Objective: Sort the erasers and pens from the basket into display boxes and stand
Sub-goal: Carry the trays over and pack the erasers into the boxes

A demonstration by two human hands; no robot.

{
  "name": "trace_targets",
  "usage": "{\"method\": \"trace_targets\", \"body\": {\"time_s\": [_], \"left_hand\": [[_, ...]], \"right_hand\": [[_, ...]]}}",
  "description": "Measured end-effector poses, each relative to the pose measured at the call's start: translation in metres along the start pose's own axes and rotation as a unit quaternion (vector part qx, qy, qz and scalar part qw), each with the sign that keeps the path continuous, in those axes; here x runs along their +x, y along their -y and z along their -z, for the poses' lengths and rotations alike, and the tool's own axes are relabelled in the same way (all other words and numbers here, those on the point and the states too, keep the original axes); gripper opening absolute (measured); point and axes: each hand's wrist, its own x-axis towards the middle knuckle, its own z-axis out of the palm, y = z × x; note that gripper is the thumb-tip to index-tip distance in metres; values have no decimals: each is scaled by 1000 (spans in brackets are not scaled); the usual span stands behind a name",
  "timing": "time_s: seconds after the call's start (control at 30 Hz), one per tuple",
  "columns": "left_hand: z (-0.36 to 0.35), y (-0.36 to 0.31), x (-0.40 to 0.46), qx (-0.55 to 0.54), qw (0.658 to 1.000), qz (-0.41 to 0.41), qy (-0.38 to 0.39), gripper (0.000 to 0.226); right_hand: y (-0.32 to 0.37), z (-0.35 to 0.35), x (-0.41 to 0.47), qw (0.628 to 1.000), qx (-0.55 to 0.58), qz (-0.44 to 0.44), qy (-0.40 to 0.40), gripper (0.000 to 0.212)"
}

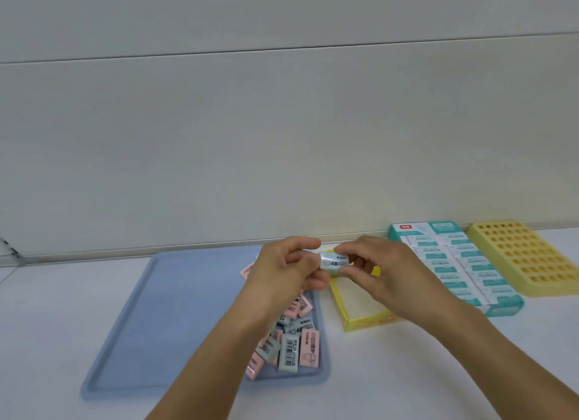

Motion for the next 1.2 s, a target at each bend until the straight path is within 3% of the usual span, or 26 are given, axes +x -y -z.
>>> {"method": "trace_targets", "body": {"time_s": [0.1, 0.23, 0.3, 0.37, 0.73, 0.8, 0.87, 0.9, 0.97, 1.03, 1.2], "left_hand": [[1, 3, 1, 179, 981, -74, -14, 39], [-6, 11, 6, 479, 860, -97, 149, 118], [-7, 18, 15, 534, 823, -117, 159, 133], [-7, 20, 19, 543, 817, -118, 155, 136], [-9, 9, 7, 518, 834, -117, 148, 125], [-5, 10, 5, 472, 866, -107, 122, 119], [8, 11, 5, 373, 922, -97, 35, 100], [18, 13, 7, 348, 931, -112, -14, 86], [39, 20, 12, 392, 908, -130, -67, 57], [53, 25, 18, 470, 873, -113, -62, 40], [58, 30, 31, 529, 841, -110, -30, 30]], "right_hand": [[-12, 7, -3, 996, -83, -22, 17, 19], [-17, 8, 0, 974, -186, -34, 123, 28], [-12, 4, 3, 965, -213, -25, 150, 30], [-10, -1, 6, 959, -235, -12, 158, 30], [-18, -15, 15, 973, -186, -21, 134, 17], [-19, -16, 15, 973, -192, -9, 130, 23], [-20, -18, 14, 983, -156, -8, 92, 24], [-19, -20, 14, 990, -129, -8, 63, 21], [-11, -25, 18, 996, -85, -2, 34, 16], [2, -30, 27, 997, -65, 12, 30, 15], [28, -52, 64, 970, -198, 14, 142, 33]]}}
